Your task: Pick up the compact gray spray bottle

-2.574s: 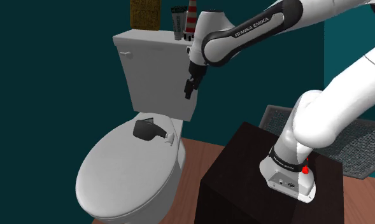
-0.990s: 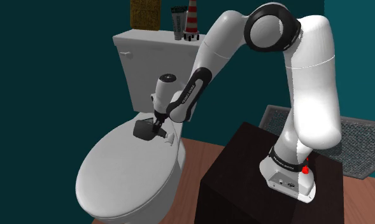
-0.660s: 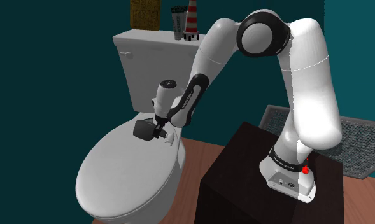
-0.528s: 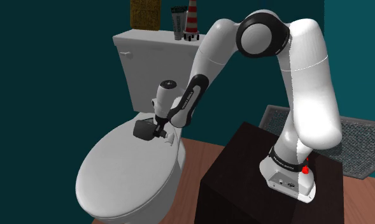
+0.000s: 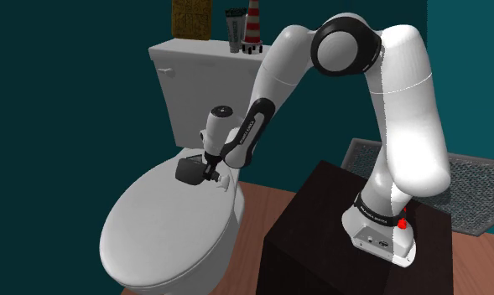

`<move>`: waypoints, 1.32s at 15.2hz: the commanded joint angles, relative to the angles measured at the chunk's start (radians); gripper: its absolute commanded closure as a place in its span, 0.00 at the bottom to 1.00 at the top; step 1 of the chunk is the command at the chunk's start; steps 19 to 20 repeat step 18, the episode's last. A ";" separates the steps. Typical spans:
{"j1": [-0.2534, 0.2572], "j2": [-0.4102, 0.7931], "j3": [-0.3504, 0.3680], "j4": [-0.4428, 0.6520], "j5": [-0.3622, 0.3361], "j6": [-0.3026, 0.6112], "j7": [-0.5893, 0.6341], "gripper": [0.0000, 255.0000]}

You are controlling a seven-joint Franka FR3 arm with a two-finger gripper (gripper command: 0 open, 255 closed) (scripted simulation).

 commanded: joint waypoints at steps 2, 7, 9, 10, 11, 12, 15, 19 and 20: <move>-0.002 -0.013 0.004 -0.002 0.002 -0.010 -0.002 1.00; -0.018 -0.077 0.023 -0.019 0.014 -0.059 -0.016 1.00; -0.024 -0.102 0.031 -0.024 0.020 -0.080 -0.022 1.00; -0.027 -0.115 0.035 -0.026 0.023 -0.090 -0.025 1.00; -0.030 -0.127 0.039 -0.028 0.026 -0.100 -0.028 1.00; -0.033 -0.139 0.043 -0.030 0.030 -0.111 -0.032 1.00; -0.041 -0.175 0.053 -0.034 0.041 -0.143 -0.042 1.00; -0.044 -0.189 0.057 -0.035 0.046 -0.155 -0.046 1.00; -0.044 -0.189 0.057 -0.035 0.046 -0.155 -0.046 1.00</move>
